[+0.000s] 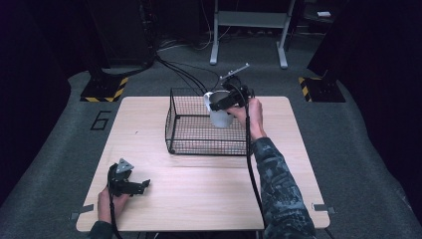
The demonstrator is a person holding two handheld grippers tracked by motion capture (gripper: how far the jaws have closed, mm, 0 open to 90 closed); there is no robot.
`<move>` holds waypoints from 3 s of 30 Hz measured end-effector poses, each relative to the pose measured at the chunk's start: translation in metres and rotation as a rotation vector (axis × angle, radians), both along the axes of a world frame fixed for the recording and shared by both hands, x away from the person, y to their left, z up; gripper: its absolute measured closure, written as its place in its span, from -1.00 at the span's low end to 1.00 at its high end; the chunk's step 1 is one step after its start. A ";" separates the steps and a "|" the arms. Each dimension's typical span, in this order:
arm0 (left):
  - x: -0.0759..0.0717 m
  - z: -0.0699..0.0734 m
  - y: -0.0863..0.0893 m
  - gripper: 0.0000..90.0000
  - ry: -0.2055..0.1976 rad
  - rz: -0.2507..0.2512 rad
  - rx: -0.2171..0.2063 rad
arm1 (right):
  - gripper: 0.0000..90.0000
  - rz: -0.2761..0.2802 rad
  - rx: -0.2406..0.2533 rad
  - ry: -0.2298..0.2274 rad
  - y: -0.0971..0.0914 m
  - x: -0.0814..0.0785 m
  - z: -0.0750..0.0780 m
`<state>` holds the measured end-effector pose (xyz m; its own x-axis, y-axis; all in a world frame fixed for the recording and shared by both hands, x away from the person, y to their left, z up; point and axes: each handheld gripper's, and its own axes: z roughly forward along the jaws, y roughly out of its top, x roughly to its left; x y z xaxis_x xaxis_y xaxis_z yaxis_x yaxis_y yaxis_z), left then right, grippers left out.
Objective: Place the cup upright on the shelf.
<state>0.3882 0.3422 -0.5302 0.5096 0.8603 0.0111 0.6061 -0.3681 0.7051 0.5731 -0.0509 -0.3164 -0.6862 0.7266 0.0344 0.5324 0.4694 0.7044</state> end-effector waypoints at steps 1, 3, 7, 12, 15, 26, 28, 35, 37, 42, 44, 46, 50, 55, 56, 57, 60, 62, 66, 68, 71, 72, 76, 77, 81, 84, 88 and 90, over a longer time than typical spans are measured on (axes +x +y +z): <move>0.000 -0.001 0.000 -1.00 -0.013 0.005 -0.002 | -0.87 -0.012 0.004 0.006 0.001 0.001 -0.002; 0.000 0.000 0.000 -1.00 -0.009 0.003 0.000 | -0.87 -0.025 0.008 0.018 0.002 0.004 -0.005; 0.000 -0.001 0.000 -1.00 -0.011 0.002 0.001 | -0.87 -0.031 0.003 0.026 0.002 0.008 -0.009; 0.000 0.000 0.000 -1.00 0.000 0.000 0.000 | -0.87 -0.043 0.002 0.033 0.002 0.013 -0.016; 0.000 -0.001 -0.001 -1.00 -0.013 0.008 -0.003 | -0.87 -0.047 -0.001 0.044 0.004 0.015 -0.021; 0.000 -0.002 -0.001 -1.00 -0.017 0.016 -0.011 | -0.87 -0.070 -0.022 0.088 0.010 0.023 -0.040; 0.000 -0.002 -0.001 -1.00 -0.017 0.016 -0.012 | -0.88 -0.070 -0.027 0.096 0.010 0.024 -0.043; 0.000 -0.002 -0.001 -1.00 -0.018 0.016 -0.011 | -0.87 -0.088 -0.034 0.128 0.015 0.028 -0.054; 0.000 -0.002 -0.001 -1.00 -0.018 0.017 -0.010 | -0.87 -0.083 -0.040 0.131 0.017 0.029 -0.059; 0.000 -0.002 -0.001 -1.00 -0.019 0.017 -0.012 | -0.87 -0.087 -0.047 0.132 0.019 0.031 -0.066; 0.000 -0.002 -0.001 -1.00 -0.020 0.017 -0.013 | -0.88 -0.081 -0.050 0.134 0.019 0.032 -0.069; 0.000 -0.002 -0.001 -1.00 -0.018 0.017 -0.011 | -0.87 -0.085 -0.050 0.136 0.020 0.031 -0.070; 0.000 -0.002 -0.001 -1.00 -0.019 0.017 -0.011 | -0.87 -0.087 -0.053 0.143 0.022 0.032 -0.074; 0.000 -0.001 -0.001 -1.00 -0.016 0.012 -0.006 | -0.87 -0.090 -0.054 0.150 0.027 0.033 -0.080; 0.000 -0.001 -0.001 -1.00 -0.014 0.010 -0.002 | -0.87 -0.090 -0.057 0.151 0.028 0.033 -0.081; 0.000 -0.001 -0.001 -1.00 -0.014 0.009 -0.003 | -0.87 -0.085 -0.062 0.153 0.029 0.034 -0.083; 0.000 -0.001 -0.001 -1.00 -0.014 0.009 -0.001 | -0.88 -0.089 -0.069 0.156 0.031 0.034 -0.087; 0.000 -0.001 -0.001 -1.00 -0.014 0.009 -0.003 | -0.88 -0.089 -0.071 0.158 0.033 0.034 -0.090; 0.000 -0.001 -0.001 -1.00 -0.016 0.010 -0.004 | -0.88 -0.091 -0.085 0.162 0.035 0.034 -0.093; 0.000 -0.001 -0.001 -1.00 -0.014 0.009 -0.003 | -0.87 -0.091 -0.088 0.161 0.035 0.034 -0.095; 0.000 -0.001 -0.001 -1.00 -0.014 0.010 -0.002 | -0.88 -0.092 -0.098 0.162 0.036 0.035 -0.098; 0.000 -0.001 -0.001 -1.00 -0.014 0.010 -0.002 | -0.88 -0.091 -0.098 0.162 0.036 0.035 -0.099; 0.000 -0.001 -0.001 -1.00 -0.014 0.009 -0.002 | -0.88 -0.091 -0.112 0.158 0.037 0.035 -0.101; 0.000 -0.001 -0.001 -1.00 -0.014 0.006 -0.001 | -0.88 -0.095 -0.112 0.168 0.037 0.034 -0.102; 0.000 -0.001 -0.001 -1.00 -0.014 0.010 -0.003 | -0.88 -0.088 -0.111 0.156 0.036 0.034 -0.104; 0.000 -0.001 -0.001 -1.00 -0.010 0.006 -0.003 | -0.88 -0.086 -0.121 0.154 0.036 0.031 -0.104; 0.000 -0.001 -0.001 -1.00 -0.015 0.009 -0.006 | -0.88 -0.089 -0.123 0.146 0.034 0.027 -0.105; 0.000 -0.001 -0.001 -1.00 -0.012 0.009 -0.002 | -0.88 -0.082 -0.127 0.146 0.032 0.026 -0.106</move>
<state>0.3880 0.3414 -0.5314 0.5013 0.8651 0.0153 0.6009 -0.3608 0.7133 0.5990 -0.0189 -0.4220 -0.6192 0.7845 0.0335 0.6643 0.5006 0.5551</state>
